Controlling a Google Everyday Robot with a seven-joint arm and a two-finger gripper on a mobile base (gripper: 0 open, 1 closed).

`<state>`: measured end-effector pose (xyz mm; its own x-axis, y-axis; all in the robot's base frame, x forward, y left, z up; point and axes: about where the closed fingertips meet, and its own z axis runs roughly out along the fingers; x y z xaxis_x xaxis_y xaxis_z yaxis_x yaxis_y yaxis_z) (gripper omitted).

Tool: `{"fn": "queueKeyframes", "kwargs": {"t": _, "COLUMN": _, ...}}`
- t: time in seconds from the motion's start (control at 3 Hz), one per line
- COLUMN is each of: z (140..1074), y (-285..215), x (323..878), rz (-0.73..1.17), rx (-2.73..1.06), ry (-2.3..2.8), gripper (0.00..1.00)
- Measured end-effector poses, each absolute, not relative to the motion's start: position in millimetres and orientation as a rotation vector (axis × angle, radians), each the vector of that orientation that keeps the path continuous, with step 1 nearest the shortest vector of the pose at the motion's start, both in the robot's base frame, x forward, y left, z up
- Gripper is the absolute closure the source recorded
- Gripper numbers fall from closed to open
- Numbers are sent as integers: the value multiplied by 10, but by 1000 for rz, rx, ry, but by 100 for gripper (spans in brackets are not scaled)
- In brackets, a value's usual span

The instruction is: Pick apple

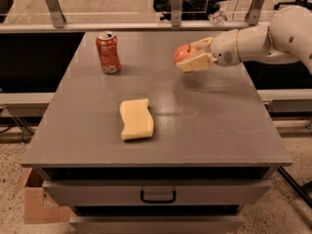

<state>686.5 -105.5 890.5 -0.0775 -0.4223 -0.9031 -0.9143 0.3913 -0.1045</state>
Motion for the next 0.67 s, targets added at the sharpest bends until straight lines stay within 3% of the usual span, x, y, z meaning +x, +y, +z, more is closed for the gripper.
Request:
{"fn": "queueKeyframes", "kwargs": {"t": 0.33, "z": 9268, "y": -856, "x": 6777, "rz": 690, "rx": -1276, "ry": 1559, "gripper": 100}}
{"fn": "queueKeyframes", "kwargs": {"t": 0.67, "z": 9268, "y": -856, "x": 6777, "rz": 690, "rx": -1276, "ry": 1559, "gripper": 100}}
